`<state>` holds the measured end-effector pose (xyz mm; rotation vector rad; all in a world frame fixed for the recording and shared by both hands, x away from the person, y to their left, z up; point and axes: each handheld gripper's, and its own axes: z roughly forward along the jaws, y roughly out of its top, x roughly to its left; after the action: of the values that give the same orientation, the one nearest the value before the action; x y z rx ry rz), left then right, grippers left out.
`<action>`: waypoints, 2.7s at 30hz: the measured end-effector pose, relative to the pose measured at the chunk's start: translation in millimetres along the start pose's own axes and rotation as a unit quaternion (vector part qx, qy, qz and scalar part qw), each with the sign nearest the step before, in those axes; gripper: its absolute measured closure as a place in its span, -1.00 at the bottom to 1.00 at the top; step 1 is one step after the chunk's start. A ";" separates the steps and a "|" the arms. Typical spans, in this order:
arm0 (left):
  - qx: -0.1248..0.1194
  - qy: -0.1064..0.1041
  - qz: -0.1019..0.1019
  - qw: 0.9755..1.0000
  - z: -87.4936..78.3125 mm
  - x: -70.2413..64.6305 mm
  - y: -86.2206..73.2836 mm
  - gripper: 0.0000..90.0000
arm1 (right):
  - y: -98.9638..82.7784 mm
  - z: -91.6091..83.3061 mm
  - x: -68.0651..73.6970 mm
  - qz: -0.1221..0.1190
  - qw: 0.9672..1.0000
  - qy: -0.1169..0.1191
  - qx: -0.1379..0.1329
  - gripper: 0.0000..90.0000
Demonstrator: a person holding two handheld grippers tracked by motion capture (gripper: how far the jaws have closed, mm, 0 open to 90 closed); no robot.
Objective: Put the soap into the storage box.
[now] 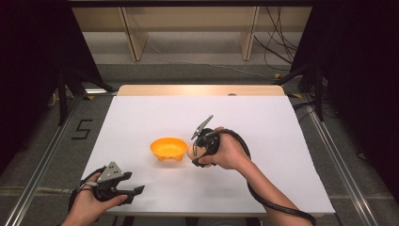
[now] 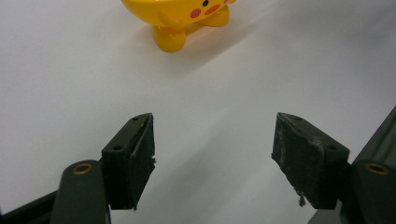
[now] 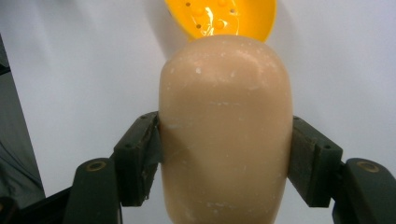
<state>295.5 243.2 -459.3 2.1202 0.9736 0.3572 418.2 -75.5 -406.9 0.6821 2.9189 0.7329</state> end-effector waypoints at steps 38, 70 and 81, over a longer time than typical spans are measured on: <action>-0.009 0.004 0.004 1.000 -1.7 -0.5 1.4 -0.34 | 20.1 -3.5 -3.7 -0.009 1.000 -0.009 -0.027 -0.22; -0.015 0.001 0.000 1.000 -2.8 0.3 1.7 -0.34 | 35.4 -0.1 -5.7 -0.013 0.999 -0.008 -0.033 -0.22; -0.013 0.005 0.003 1.000 -3.2 1.2 1.9 -0.34 | 39.1 1.6 -8.3 -0.017 0.999 -0.008 -0.038 -0.22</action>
<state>295.6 245.0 -455.9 2.0989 0.9633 0.3809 441.8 -47.5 -390.7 0.6254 2.8638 0.8257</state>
